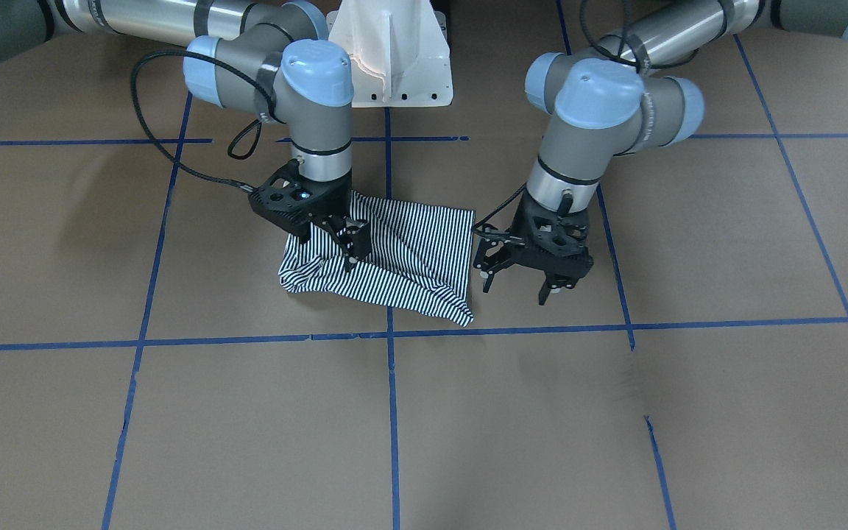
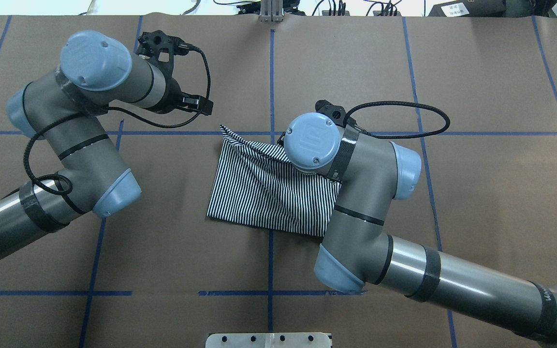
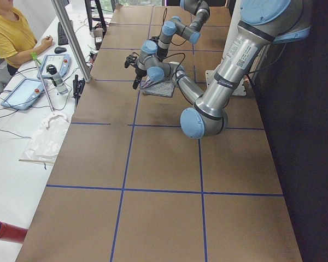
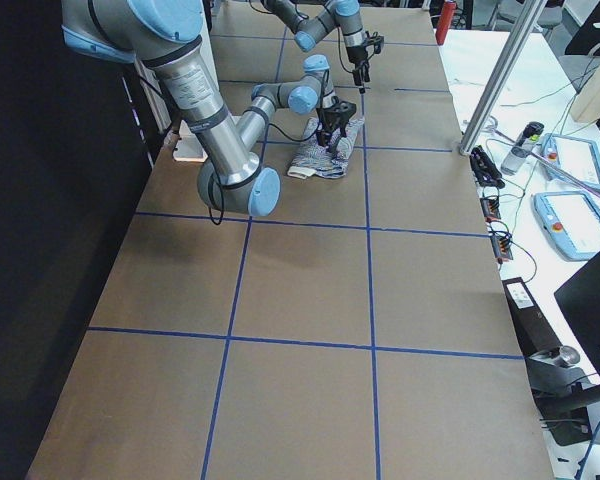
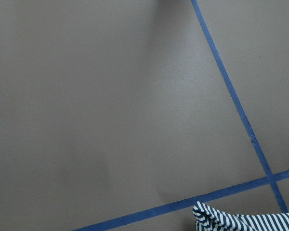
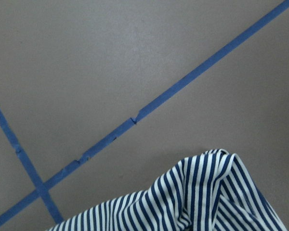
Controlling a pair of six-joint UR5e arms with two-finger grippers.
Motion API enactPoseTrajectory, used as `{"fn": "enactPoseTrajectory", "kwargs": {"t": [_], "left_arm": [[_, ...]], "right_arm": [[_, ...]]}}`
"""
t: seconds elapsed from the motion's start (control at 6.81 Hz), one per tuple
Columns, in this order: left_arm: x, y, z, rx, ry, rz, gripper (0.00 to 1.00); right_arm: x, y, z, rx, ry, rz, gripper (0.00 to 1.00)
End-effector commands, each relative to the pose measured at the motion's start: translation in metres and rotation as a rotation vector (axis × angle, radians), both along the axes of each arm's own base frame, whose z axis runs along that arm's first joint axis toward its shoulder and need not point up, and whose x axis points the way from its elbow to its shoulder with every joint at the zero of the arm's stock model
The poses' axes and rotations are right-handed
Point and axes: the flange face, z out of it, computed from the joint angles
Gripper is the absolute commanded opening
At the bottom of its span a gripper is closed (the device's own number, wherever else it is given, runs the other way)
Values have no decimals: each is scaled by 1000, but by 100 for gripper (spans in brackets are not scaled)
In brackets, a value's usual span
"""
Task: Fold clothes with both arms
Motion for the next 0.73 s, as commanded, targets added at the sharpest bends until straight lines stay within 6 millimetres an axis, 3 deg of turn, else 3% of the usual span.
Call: {"fn": "enactPoseTrajectory", "kwargs": {"t": [0.0, 0.15, 0.29, 0.44, 0.59], "left_arm": [[-5, 1, 0, -16, 16, -9, 100], [-8, 3, -1, -31, 29, -21, 100], [-9, 4, -3, -29, 33, -22, 100], [-9, 5, -4, -28, 34, -22, 100], [-10, 5, -6, -26, 38, -23, 100]], "right_arm": [[-48, 27, 6, 79, 86, -98, 100], [-70, 19, 11, 71, 129, -111, 100], [-68, 7, 10, 93, 149, -132, 100], [-51, -22, 12, 96, 159, -113, 100], [-41, -58, 28, 85, 206, -101, 100]]}}
